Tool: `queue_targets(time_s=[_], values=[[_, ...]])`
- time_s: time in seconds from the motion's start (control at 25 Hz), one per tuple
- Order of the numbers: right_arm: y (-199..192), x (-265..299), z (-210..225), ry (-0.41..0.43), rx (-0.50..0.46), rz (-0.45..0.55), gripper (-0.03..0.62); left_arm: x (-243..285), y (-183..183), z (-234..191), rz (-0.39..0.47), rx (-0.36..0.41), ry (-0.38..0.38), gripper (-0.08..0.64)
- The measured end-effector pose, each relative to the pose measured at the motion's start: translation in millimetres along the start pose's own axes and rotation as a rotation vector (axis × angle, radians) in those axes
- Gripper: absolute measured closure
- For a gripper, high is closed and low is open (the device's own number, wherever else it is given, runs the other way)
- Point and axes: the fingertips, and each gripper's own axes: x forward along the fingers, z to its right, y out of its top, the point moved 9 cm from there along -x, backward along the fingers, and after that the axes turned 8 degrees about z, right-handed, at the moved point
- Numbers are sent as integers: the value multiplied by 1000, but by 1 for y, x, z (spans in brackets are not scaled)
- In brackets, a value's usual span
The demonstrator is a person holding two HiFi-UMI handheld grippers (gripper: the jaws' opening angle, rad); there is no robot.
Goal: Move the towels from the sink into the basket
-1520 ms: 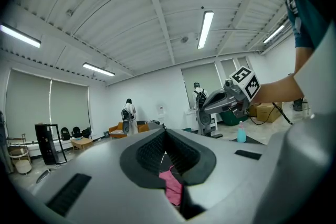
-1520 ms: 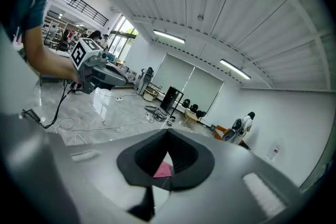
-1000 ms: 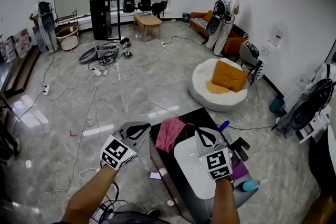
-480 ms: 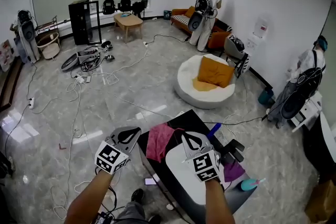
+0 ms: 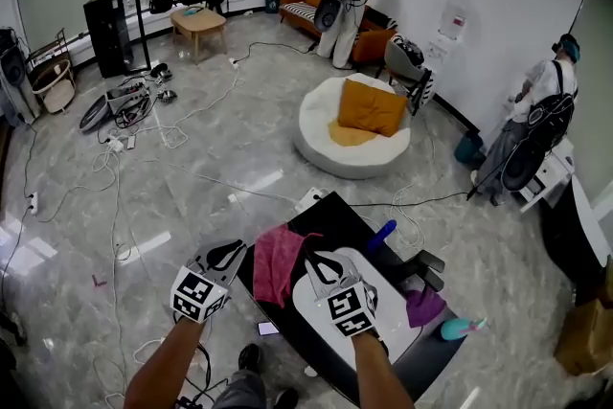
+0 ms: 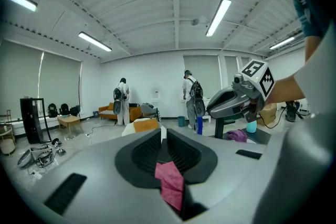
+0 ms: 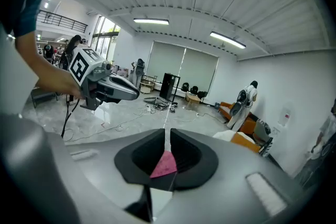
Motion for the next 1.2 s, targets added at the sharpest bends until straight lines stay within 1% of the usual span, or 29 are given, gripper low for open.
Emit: queue_targets(time_s=[0.12, 0.36, 0.56, 0.72, 1.04, 1.2], values=[[-26, 17, -2, 9, 47, -31, 540, 17, -30, -8, -34, -40, -7, 523], [-82, 52, -18, 38, 133, -111, 509, 42, -96, -20, -114, -124, -26, 478], [-122, 78, -30, 58, 184, -164, 479, 57, -142, -29, -161, -169, -37, 439], [-154, 93, -39, 73, 218, -209, 456, 70, -174, -31, -188, -180, -58, 400], [-199, 119, -59, 92, 283, -289, 437, 95, -223, -29, -265, -217, -102, 390], [-212, 130, -64, 77, 316, -328, 430, 105, -239, -29, -315, -205, -125, 390]])
